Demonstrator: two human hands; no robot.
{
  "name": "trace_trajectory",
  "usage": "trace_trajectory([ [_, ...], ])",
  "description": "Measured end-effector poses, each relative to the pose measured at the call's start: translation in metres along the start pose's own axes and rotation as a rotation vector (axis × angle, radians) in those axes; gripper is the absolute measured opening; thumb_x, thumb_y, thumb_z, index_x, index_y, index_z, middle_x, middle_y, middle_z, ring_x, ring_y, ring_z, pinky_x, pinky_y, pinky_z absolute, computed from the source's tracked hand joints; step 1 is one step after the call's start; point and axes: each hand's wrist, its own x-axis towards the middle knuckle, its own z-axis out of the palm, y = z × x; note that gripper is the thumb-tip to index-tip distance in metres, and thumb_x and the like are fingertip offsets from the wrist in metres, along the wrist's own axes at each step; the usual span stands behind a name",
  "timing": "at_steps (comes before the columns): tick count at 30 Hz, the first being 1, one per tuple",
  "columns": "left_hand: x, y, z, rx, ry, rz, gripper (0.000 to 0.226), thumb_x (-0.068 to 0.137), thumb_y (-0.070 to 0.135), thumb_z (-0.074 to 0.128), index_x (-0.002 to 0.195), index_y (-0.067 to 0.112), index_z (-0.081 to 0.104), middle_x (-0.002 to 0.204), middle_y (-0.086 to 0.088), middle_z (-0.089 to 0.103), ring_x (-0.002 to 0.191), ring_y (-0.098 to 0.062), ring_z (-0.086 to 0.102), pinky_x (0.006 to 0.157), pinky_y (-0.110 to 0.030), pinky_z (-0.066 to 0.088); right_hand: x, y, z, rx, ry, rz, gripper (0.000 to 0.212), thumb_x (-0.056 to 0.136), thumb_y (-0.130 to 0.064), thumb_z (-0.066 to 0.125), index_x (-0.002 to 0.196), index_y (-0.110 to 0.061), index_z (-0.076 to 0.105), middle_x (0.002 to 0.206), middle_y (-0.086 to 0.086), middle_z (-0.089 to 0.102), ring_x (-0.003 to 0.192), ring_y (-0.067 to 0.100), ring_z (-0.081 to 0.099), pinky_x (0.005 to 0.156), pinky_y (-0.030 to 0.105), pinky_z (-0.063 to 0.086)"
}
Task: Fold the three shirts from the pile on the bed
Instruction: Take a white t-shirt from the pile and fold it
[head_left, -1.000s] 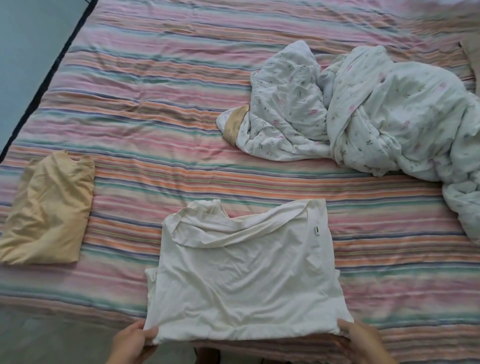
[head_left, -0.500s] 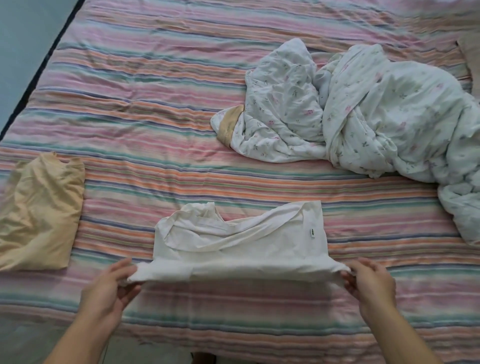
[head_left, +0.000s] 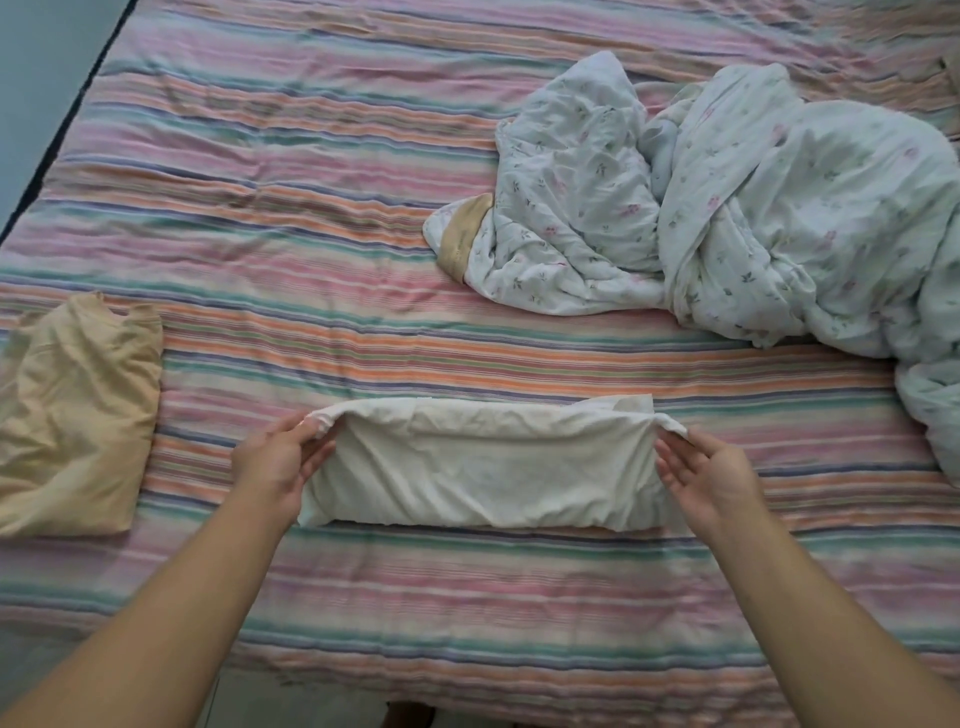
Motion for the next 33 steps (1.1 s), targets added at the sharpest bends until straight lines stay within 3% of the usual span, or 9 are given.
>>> trace_trajectory([
  [3, -0.001, -0.003, 0.002, 0.118, -0.04, 0.09, 0.057, 0.095, -0.006, 0.053, 0.149, 0.005, 0.037, 0.138, -0.017, 0.055, 0.114, -0.026, 0.062, 0.097, -0.037, 0.054, 0.002, 0.004, 0.012, -0.002, 0.007, -0.053, 0.041, 0.105, -0.013, 0.039, 0.144, 0.001, 0.042, 0.14, 0.013, 0.054, 0.108, 0.024, 0.058, 0.098, 0.037, 0.048],
  [5, 0.0, -0.006, -0.001, 0.232, -0.024, 0.145, 0.069, 0.094, -0.001, 0.058, 0.154, 0.015, 0.028, 0.151, -0.015, 0.044, 0.13, -0.027, 0.052, 0.11, -0.042, 0.042, 0.002, 0.014, 0.018, -0.157, 0.073, -0.149, 0.051, 0.104, -0.009, 0.043, 0.154, -0.009, 0.028, 0.148, 0.013, 0.046, 0.116, 0.028, 0.055, 0.099, 0.041, 0.048],
  [9, 0.01, -0.021, -0.015, 0.637, 0.106, 0.203, 0.089, 0.082, 0.025, 0.077, 0.155, 0.021, 0.026, 0.158, -0.009, 0.033, 0.141, -0.031, 0.039, 0.111, -0.05, 0.038, -0.011, 0.056, 0.029, -0.914, 0.0, -0.356, 0.071, 0.096, -0.021, 0.063, 0.155, -0.03, 0.025, 0.159, 0.002, 0.037, 0.136, 0.028, 0.048, 0.109, 0.045, 0.046],
  [14, 0.032, -0.044, -0.022, 0.787, 0.071, 0.117, 0.105, 0.065, 0.052, 0.083, 0.15, 0.02, 0.031, 0.15, -0.009, 0.044, 0.133, -0.035, 0.045, 0.106, -0.054, 0.043, -0.009, 0.116, 0.027, -1.777, -0.239, -0.686, 0.087, 0.094, -0.045, 0.053, 0.158, -0.037, -0.005, 0.169, 0.004, -0.009, 0.155, 0.029, 0.009, 0.121, 0.045, 0.024],
  [18, 0.046, -0.058, -0.019, 0.874, 0.175, 0.059, 0.096, 0.05, 0.065, 0.079, 0.126, 0.011, 0.057, 0.126, -0.013, 0.062, 0.111, -0.036, 0.06, 0.094, -0.05, 0.053, 0.003, 0.135, 0.036, -2.103, -0.381, -0.519, 0.088, 0.096, -0.055, 0.044, 0.156, -0.037, -0.017, 0.165, 0.004, -0.025, 0.154, 0.036, -0.015, 0.12, 0.061, 0.009],
  [22, 0.041, -0.055, -0.008, 0.717, 0.193, -0.035, 0.067, 0.069, 0.034, 0.085, 0.121, 0.001, 0.058, 0.119, -0.016, 0.065, 0.1, -0.033, 0.062, 0.086, -0.041, 0.053, 0.008, 0.129, 0.049, -2.124, -0.417, -0.357, 0.086, 0.097, -0.054, 0.044, 0.157, -0.036, -0.014, 0.166, 0.004, -0.023, 0.154, 0.036, -0.014, 0.121, 0.059, 0.009],
  [26, 0.039, -0.05, -0.006, 0.557, 0.133, -0.138, 0.061, 0.067, 0.015, 0.085, 0.119, -0.003, 0.057, 0.115, -0.014, 0.065, 0.098, -0.032, 0.062, 0.086, -0.041, 0.053, -0.01, 0.121, 0.06, -1.951, -0.35, -0.421, 0.074, 0.1, -0.045, 0.044, 0.16, -0.027, 0.006, 0.169, 0.007, 0.002, 0.155, 0.03, 0.007, 0.125, 0.045, 0.015],
  [29, 0.023, -0.046, 0.0, 0.592, 0.142, -0.034, 0.042, 0.066, 0.014, 0.084, 0.101, 0.001, 0.066, 0.102, -0.013, 0.069, 0.093, -0.031, 0.066, 0.082, -0.04, 0.054, -0.03, 0.121, 0.066, -1.669, -0.25, -0.504, 0.068, 0.095, -0.043, 0.05, 0.155, -0.021, 0.028, 0.16, 0.001, 0.033, 0.148, 0.023, 0.028, 0.121, 0.038, 0.028],
  [33, -0.02, -0.04, 0.019, 0.703, 0.041, 0.216, 0.028, 0.072, 0.02, 0.082, 0.096, 0.009, 0.074, 0.088, -0.006, 0.075, 0.083, -0.027, 0.071, 0.077, -0.041, 0.059, -0.06, 0.114, 0.092, -1.015, -0.293, -0.21, 0.06, 0.089, -0.046, 0.066, 0.142, -0.024, 0.049, 0.142, -0.004, 0.054, 0.122, 0.013, 0.053, 0.099, 0.03, 0.044],
])
